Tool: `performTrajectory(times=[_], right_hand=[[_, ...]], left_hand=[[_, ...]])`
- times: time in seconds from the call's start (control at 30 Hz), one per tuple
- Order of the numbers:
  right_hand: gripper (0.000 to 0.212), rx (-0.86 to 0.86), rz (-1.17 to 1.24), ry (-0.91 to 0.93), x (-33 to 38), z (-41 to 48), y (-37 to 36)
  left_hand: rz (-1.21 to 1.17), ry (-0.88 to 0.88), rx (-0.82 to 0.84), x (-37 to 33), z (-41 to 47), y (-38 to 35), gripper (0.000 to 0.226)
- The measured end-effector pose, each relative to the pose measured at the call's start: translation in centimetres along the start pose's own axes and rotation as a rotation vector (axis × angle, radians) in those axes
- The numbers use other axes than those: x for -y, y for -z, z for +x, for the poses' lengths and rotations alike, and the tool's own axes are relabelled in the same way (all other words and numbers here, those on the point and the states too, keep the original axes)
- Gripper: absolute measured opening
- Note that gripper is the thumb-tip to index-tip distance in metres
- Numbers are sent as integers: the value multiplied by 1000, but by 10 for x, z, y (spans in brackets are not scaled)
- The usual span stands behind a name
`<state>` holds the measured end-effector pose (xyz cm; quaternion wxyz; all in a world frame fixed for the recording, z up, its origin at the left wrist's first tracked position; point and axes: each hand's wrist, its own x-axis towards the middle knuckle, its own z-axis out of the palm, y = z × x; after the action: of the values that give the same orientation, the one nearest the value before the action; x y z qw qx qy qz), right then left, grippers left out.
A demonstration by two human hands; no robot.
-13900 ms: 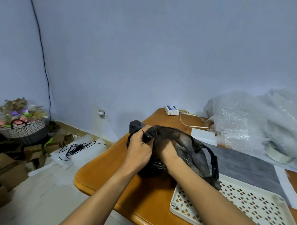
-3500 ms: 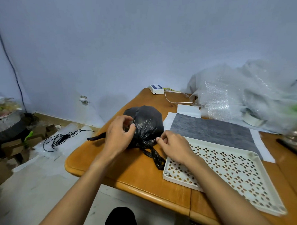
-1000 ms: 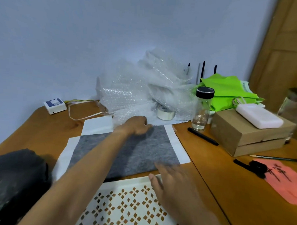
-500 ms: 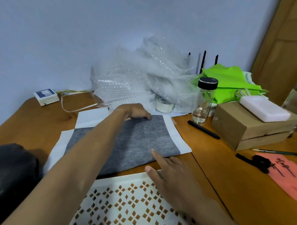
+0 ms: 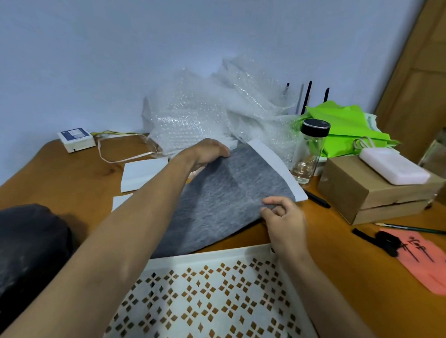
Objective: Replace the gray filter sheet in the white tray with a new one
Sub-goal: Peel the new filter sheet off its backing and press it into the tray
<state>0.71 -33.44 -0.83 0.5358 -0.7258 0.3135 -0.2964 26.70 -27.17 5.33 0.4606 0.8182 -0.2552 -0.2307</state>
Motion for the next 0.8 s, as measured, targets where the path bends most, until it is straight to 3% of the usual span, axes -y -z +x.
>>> performTrajectory(times=[0.2, 0.3, 0.6, 0.8], right_hand=[[37, -66, 240, -51, -4, -4, 5], [42, -26, 313, -90, -1, -7, 6], [56, -6, 304, -183, 16, -6, 12], [34, -28, 280, -116, 18, -9, 14]], left_hand=[[-12, -98, -33, -5, -11, 1, 9], [-30, -130, 5, -13, -20, 0, 25], [96, -157, 12, -34, -35, 8, 35], [227, -225, -29, -48, -43, 11, 15]])
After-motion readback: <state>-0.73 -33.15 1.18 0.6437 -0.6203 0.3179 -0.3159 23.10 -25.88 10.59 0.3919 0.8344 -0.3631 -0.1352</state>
